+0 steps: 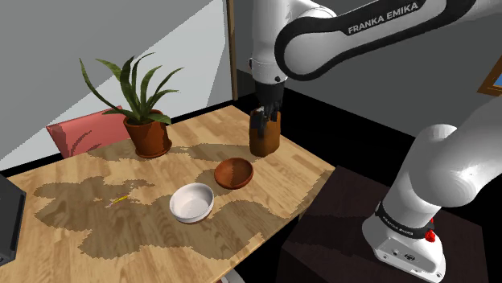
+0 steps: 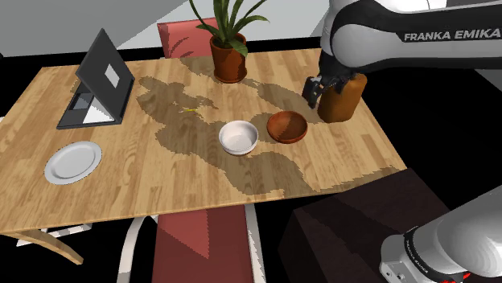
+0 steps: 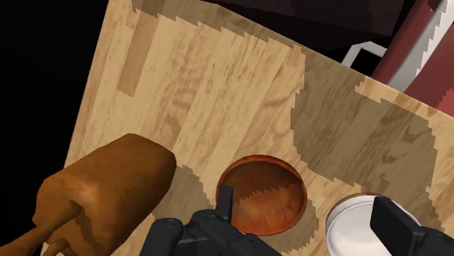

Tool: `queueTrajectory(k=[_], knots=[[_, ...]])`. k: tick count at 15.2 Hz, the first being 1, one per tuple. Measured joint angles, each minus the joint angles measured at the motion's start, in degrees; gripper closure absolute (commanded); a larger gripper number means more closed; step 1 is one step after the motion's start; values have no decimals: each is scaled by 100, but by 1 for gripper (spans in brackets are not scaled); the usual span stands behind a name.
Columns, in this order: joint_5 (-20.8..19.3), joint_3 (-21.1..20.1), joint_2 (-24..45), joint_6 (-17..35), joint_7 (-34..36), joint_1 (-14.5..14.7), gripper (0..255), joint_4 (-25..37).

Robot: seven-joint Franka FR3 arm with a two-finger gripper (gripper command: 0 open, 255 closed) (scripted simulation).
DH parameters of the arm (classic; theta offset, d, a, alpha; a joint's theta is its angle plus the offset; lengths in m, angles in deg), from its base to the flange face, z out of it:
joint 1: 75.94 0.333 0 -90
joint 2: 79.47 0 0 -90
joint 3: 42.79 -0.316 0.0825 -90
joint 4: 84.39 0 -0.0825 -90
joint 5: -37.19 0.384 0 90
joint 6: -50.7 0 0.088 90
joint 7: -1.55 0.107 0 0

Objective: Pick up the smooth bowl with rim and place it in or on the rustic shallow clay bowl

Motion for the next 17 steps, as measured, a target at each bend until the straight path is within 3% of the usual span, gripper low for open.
queueTrajectory(k=[9,17], knots=[[-522,-761,1724,922,1159,48,0,595],[-1612,-1041,3639,1290,2405,364,0,1728]])
